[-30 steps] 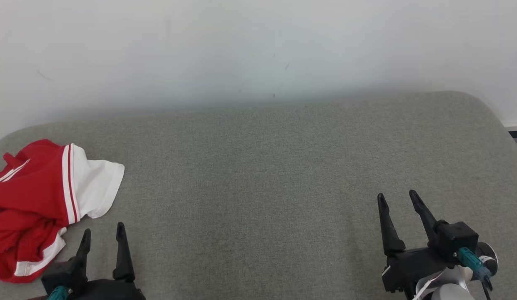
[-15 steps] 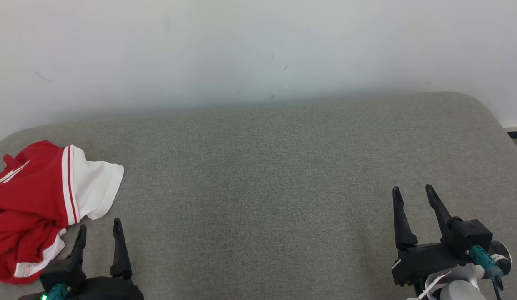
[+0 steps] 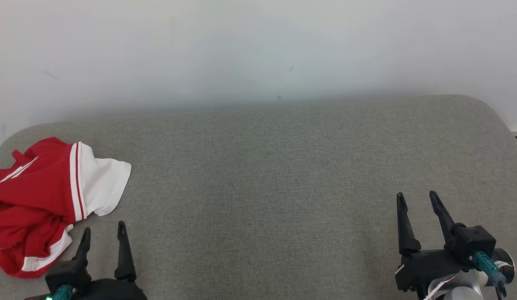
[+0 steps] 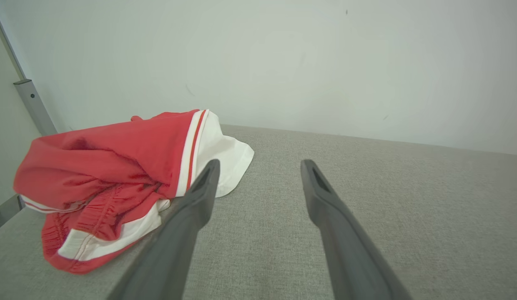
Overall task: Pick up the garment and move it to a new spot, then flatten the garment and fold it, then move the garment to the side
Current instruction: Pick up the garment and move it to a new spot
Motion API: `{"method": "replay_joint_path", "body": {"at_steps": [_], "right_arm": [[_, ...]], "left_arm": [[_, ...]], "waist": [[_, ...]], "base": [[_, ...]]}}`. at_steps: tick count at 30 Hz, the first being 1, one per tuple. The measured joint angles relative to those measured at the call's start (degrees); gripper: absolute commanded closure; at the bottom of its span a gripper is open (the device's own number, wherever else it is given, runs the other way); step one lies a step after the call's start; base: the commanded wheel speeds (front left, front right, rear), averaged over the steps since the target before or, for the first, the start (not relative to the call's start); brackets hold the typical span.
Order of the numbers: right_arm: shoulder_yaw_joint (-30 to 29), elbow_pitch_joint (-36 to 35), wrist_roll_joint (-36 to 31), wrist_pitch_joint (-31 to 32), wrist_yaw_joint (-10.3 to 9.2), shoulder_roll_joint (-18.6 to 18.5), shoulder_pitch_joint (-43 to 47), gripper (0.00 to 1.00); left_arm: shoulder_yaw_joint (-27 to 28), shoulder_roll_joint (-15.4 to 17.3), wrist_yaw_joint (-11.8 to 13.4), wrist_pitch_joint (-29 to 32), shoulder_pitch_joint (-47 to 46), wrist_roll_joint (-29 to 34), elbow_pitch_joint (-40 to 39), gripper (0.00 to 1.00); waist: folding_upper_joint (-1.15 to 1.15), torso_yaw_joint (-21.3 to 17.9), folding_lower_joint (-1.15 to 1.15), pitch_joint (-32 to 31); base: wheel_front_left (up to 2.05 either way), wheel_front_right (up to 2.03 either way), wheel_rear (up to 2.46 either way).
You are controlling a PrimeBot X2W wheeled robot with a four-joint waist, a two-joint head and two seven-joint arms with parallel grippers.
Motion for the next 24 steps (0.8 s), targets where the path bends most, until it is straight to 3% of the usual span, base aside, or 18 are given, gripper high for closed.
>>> {"method": "replay_joint_path", "body": {"at_steps": [11,24], "right_arm": [[0.0,0.0,0.5,0.0,0.01,0.4,0.9,0.00],[1.0,0.7,1.5,0.0,0.60,0.9,0.9,0.00]], "left_arm": [[0.2,-0.2,0.0,1.3,0.0,1.6,-0.9,0.00],[0.2,-0.3,0.0,2.8,0.1,2.2,-1.8,0.00]], "waist": [[0.00,4.8,0.00,-0.1],[0.00,13.8,0.00,-0.9]], "base": [[0.00,0.00,0.00],[0.00,0.00,0.00]]}}
